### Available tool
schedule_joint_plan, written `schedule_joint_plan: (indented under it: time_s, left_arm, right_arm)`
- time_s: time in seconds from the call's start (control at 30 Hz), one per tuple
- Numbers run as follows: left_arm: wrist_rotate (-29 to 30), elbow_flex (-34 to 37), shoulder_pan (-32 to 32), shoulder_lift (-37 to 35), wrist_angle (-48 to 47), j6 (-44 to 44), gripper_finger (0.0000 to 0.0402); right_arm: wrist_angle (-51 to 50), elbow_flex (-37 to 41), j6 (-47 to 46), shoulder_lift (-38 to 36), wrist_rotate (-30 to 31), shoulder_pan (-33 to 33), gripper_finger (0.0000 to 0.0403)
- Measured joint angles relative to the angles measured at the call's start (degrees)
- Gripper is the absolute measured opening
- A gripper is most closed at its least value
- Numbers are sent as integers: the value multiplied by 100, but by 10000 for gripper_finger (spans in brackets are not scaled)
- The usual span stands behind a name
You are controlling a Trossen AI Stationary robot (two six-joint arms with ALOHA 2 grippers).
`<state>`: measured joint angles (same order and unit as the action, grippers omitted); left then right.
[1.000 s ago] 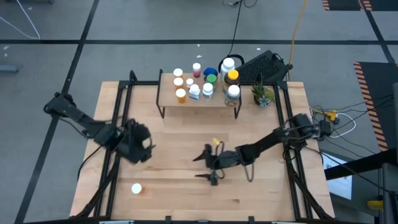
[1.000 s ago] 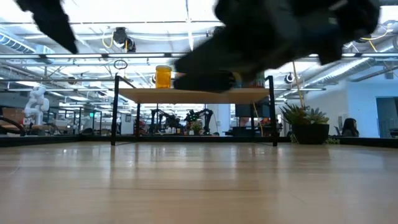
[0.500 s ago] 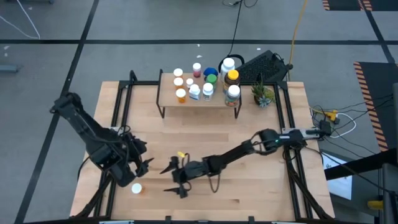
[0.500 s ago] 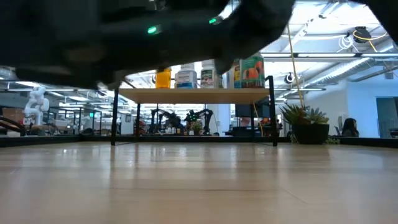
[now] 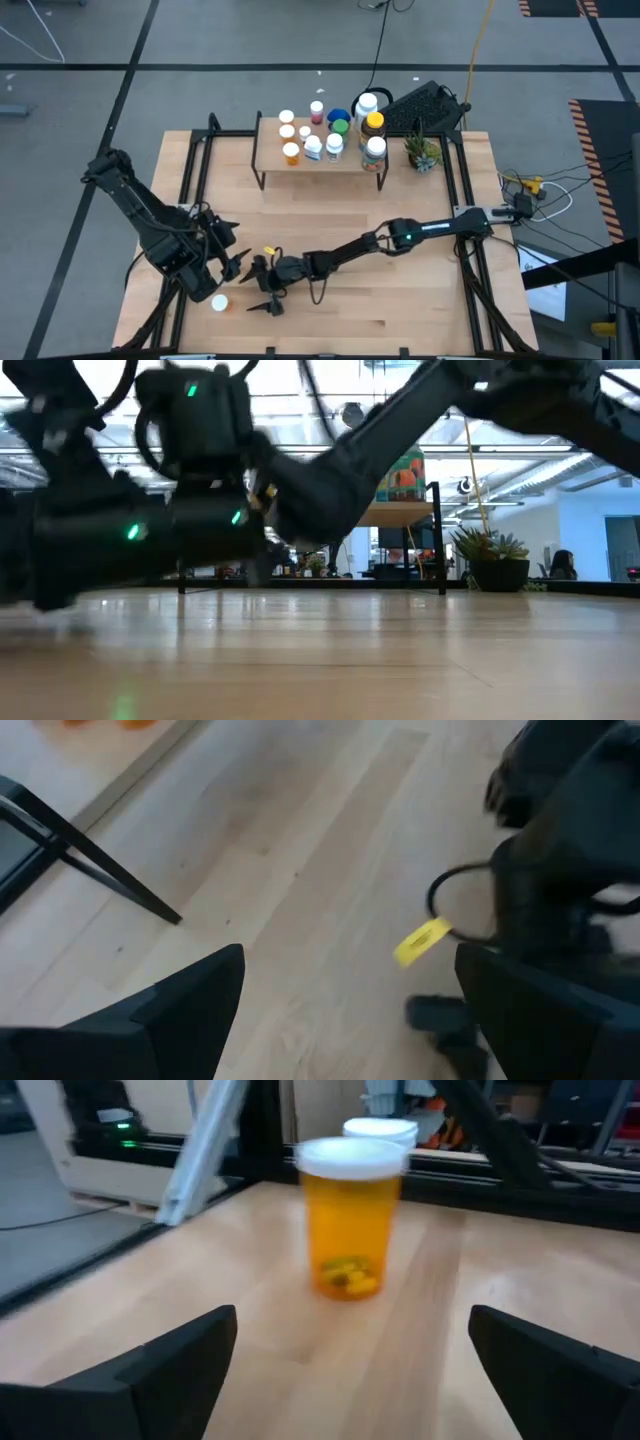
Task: Pick and place medicine bottles onto shelf by color
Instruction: Put the orange pill bottle on the shelf
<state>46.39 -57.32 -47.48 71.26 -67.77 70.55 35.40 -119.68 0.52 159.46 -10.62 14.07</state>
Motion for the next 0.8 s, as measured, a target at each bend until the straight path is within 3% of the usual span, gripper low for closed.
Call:
schedule_joint_plan:
  time_s: [0.2, 0.47, 0.8]
  left_arm:
    - [93, 0, 7, 0, 1, -148, 367]
    - [295, 0, 244, 0, 19, -447, 367]
    - [315, 0, 614, 0, 49, -586, 367]
  right_arm:
    - [45, -861, 95, 576, -12, -62, 399]
    - [105, -920, 622, 642, -302, -59, 399]
    - [85, -920, 636, 642, -291, -59, 400]
